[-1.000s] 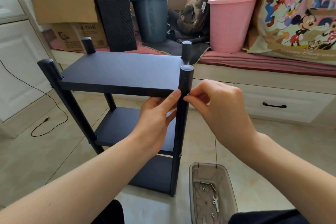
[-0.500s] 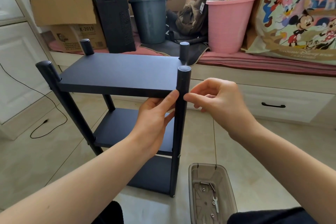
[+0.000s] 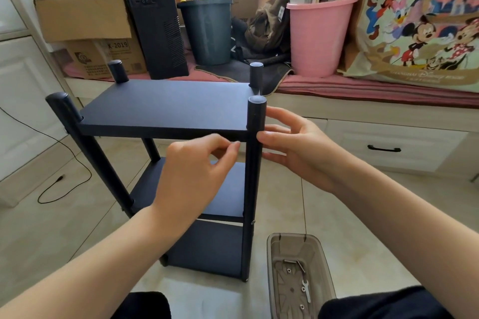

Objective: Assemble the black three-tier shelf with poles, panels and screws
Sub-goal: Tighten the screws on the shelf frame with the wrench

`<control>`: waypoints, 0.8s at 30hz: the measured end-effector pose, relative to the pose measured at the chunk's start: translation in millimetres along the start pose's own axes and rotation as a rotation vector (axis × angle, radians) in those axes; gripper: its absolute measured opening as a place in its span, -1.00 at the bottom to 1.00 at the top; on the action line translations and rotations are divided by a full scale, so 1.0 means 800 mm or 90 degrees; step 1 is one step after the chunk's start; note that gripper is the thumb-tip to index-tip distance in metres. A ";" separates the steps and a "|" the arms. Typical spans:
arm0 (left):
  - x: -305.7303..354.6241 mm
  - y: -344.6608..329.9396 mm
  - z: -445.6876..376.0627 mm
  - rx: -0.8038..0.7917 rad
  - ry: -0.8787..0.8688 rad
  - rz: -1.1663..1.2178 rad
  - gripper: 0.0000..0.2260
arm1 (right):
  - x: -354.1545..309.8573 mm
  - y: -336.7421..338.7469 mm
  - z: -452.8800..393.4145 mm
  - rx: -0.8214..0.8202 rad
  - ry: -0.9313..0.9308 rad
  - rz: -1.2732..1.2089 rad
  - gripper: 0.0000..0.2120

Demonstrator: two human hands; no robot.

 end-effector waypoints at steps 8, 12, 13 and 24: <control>0.022 -0.006 -0.015 0.041 -0.053 -0.163 -0.51 | -0.006 -0.004 -0.005 0.003 -0.004 -0.059 -0.50; 0.019 -0.021 -0.021 -0.007 0.000 -0.162 -0.43 | -0.003 -0.006 -0.009 0.055 -0.023 -0.164 -0.40; 0.018 -0.024 -0.023 -0.018 0.010 -0.164 -0.43 | -0.003 -0.009 -0.010 0.051 -0.029 -0.172 -0.54; 0.005 -0.036 -0.027 -0.061 -0.003 -0.231 -0.45 | -0.001 -0.010 -0.024 0.032 -0.008 -0.190 -0.65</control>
Point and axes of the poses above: each hand's wrist, its own z-axis away from the middle knuckle, its own y-axis out of the back of the hand, x = y × z, the point moved 6 cm from there along -z, towards the middle knuckle, and after that the axes turned 7 degrees about z, right-handed, at the moved point
